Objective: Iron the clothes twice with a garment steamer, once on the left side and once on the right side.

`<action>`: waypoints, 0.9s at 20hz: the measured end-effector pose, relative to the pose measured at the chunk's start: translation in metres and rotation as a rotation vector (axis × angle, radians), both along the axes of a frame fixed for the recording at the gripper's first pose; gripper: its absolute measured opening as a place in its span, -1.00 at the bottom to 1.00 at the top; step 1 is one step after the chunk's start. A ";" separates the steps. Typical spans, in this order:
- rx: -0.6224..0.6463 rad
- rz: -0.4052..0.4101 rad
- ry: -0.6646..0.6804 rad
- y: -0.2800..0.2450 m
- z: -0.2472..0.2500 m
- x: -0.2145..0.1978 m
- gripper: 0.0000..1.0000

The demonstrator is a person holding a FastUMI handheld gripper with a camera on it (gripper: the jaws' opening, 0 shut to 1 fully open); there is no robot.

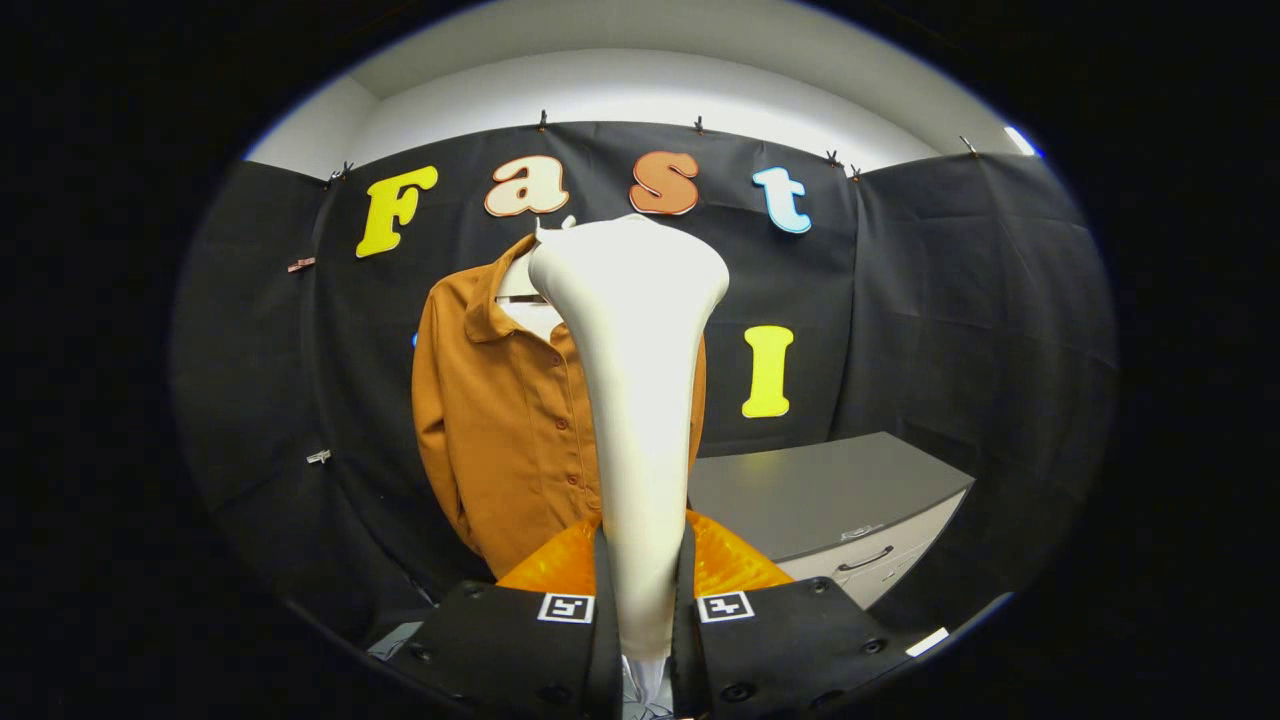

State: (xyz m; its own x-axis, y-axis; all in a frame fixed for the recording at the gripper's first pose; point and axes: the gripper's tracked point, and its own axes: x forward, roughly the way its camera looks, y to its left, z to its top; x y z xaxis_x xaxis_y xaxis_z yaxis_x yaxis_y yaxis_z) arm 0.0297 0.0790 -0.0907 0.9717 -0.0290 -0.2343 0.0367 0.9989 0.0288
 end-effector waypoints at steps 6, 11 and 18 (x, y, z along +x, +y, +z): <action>-0.003 0.003 0.000 -0.002 0.002 0.000 -0.55; -0.001 0.002 0.000 -0.005 0.004 -0.001 -0.55; 0.016 -0.020 -0.021 -0.020 0.009 0.004 -0.55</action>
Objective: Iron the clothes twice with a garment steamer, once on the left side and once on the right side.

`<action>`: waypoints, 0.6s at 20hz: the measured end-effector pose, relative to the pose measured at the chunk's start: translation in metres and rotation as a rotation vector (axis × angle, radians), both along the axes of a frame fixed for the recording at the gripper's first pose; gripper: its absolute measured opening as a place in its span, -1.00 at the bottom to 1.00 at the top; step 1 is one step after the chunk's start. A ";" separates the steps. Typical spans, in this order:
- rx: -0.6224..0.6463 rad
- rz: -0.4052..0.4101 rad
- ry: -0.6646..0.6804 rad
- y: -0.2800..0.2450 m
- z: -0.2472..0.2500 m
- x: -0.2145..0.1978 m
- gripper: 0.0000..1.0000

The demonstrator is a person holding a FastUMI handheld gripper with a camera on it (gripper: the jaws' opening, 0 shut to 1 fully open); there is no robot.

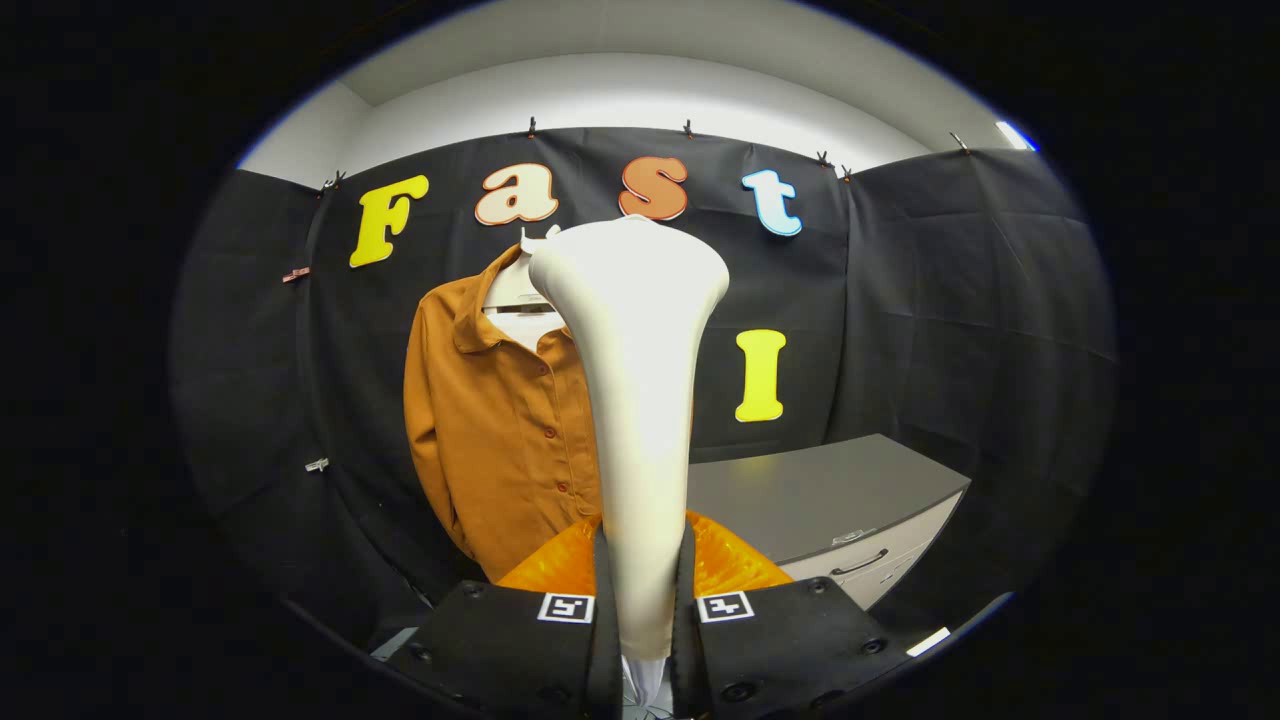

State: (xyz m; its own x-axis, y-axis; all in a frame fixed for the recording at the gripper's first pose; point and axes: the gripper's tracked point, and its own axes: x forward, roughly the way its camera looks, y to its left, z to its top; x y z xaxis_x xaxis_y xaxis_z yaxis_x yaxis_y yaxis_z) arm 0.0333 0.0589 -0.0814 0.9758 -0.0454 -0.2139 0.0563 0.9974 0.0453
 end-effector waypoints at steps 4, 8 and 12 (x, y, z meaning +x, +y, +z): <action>-0.025 -0.021 -0.012 -0.015 0.005 0.007 -0.54; -0.037 -0.033 -0.025 -0.021 0.014 0.013 -0.55; -0.037 -0.034 -0.022 -0.031 0.015 0.011 -0.55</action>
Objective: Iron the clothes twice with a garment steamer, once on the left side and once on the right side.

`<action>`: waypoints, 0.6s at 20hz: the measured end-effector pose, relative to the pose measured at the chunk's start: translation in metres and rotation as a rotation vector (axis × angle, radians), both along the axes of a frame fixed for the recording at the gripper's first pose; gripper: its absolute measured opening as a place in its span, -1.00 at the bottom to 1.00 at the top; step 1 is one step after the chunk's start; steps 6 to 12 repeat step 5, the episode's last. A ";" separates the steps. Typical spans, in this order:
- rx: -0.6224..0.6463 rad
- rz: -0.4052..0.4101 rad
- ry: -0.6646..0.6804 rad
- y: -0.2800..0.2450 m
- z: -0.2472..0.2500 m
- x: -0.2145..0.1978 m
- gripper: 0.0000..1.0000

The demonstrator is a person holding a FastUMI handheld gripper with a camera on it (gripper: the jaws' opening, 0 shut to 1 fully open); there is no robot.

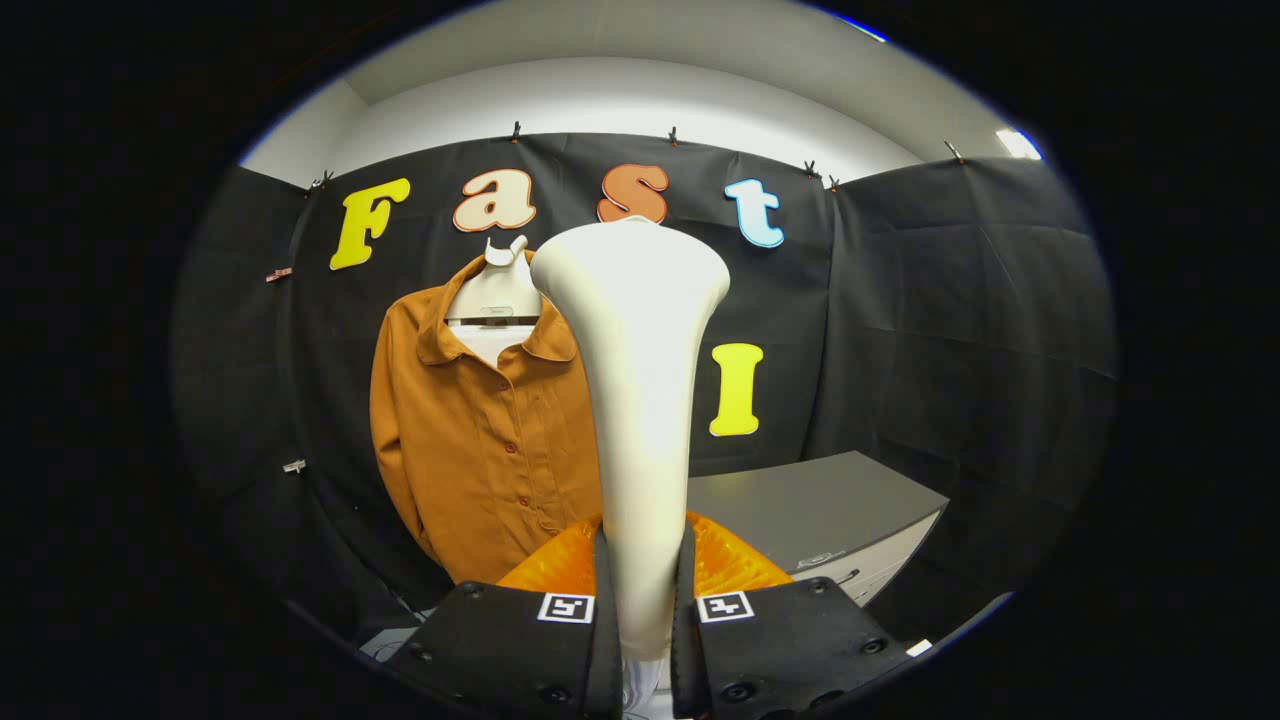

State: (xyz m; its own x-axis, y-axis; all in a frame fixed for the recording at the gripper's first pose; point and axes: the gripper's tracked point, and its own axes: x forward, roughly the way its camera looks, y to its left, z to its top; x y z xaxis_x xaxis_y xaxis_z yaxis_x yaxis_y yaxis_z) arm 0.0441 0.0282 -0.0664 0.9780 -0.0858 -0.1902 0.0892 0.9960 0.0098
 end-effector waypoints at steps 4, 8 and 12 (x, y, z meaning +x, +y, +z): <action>0.005 0.037 0.016 0.008 -0.002 -0.001 -0.55; 0.006 0.043 0.017 0.010 -0.003 -0.003 -0.55; 0.006 0.043 0.017 0.010 -0.003 -0.003 -0.55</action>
